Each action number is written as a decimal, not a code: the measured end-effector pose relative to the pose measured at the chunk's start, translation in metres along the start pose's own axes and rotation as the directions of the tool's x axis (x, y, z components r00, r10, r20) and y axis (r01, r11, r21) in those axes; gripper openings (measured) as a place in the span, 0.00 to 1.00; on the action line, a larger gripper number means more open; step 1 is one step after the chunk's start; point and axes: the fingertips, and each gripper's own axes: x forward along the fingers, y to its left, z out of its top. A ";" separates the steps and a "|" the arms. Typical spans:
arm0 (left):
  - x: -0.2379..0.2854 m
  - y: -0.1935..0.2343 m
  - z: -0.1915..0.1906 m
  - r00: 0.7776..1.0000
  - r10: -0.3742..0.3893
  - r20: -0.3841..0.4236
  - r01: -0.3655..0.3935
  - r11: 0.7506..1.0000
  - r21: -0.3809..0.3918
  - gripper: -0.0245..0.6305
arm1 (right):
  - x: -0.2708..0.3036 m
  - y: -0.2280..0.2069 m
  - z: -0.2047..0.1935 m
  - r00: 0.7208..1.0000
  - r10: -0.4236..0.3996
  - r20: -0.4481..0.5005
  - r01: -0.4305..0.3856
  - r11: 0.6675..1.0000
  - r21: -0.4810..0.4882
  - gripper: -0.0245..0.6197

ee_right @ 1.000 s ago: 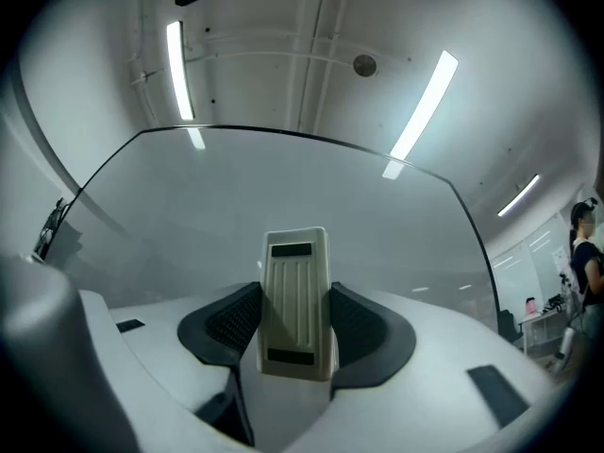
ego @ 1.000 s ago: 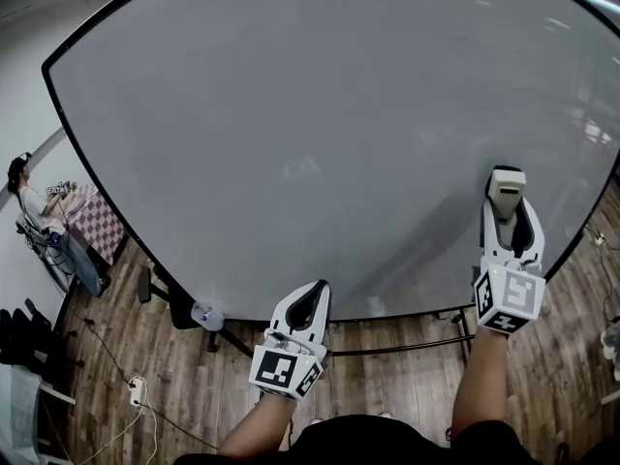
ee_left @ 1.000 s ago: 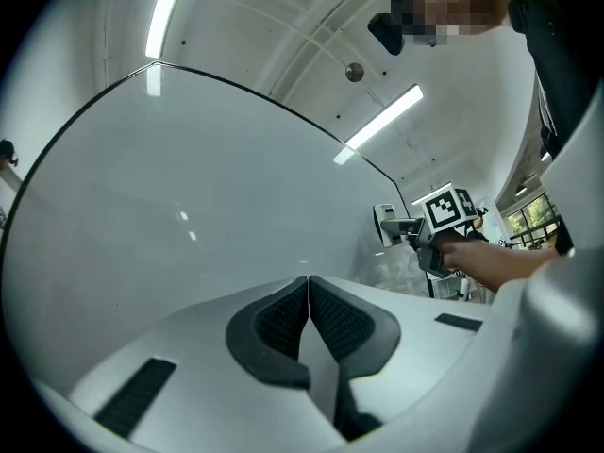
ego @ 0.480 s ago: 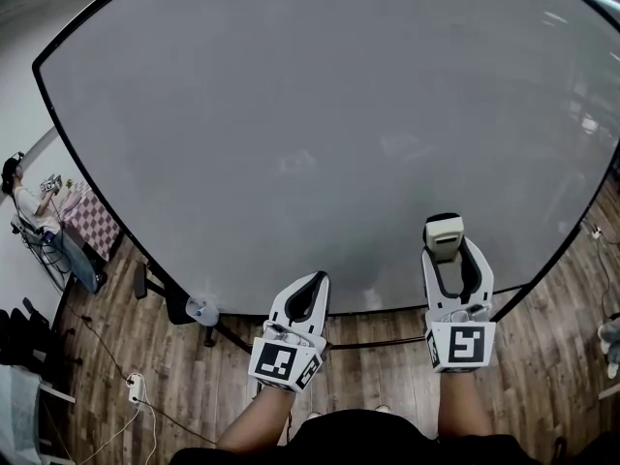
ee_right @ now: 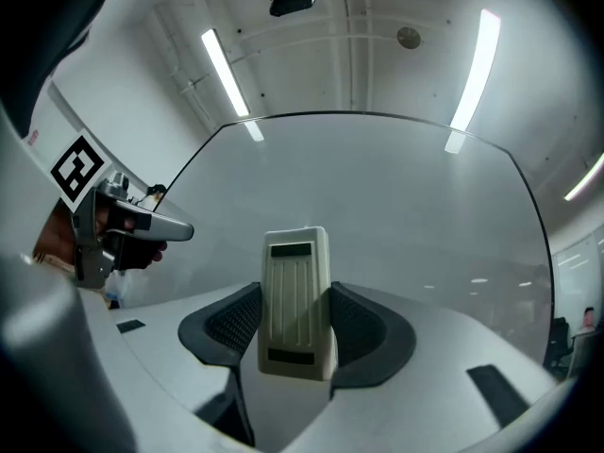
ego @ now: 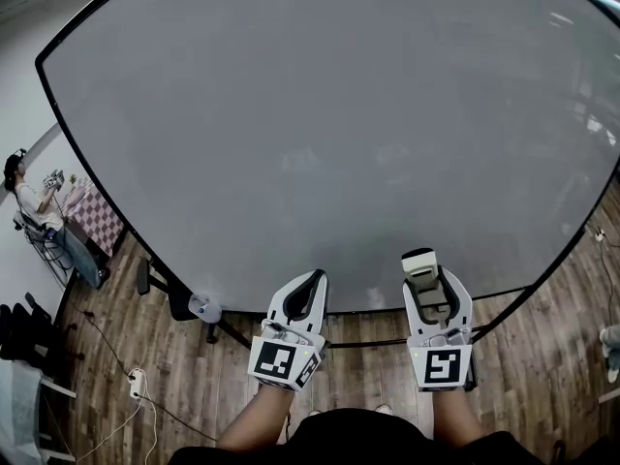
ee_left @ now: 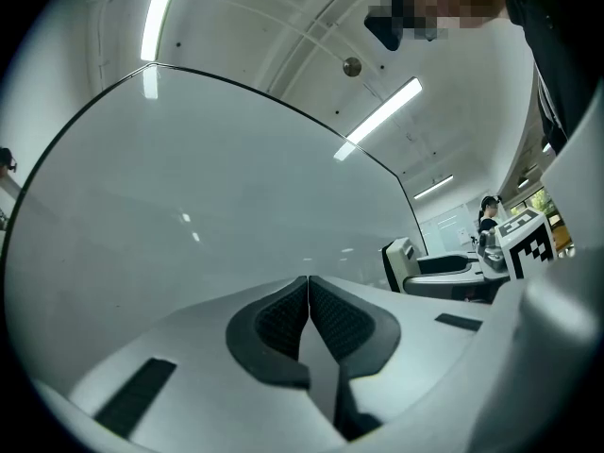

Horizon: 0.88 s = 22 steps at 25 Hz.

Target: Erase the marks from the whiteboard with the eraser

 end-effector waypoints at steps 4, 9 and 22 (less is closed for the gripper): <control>0.002 0.001 -0.004 1.000 -0.003 -0.012 0.003 1.000 -0.011 0.07 | 0.007 0.006 0.009 1.000 0.000 0.025 -0.001 1.000 0.008 0.43; 0.001 0.000 -0.008 1.000 -0.010 -0.016 0.010 1.000 -0.012 0.07 | 0.008 0.009 0.009 1.000 -0.004 0.026 0.005 1.000 -0.030 0.43; -0.002 0.007 -0.015 1.000 0.010 -0.021 -0.010 1.000 -0.010 0.07 | 0.011 0.016 0.015 0.997 -0.014 0.074 0.016 0.999 -0.030 0.43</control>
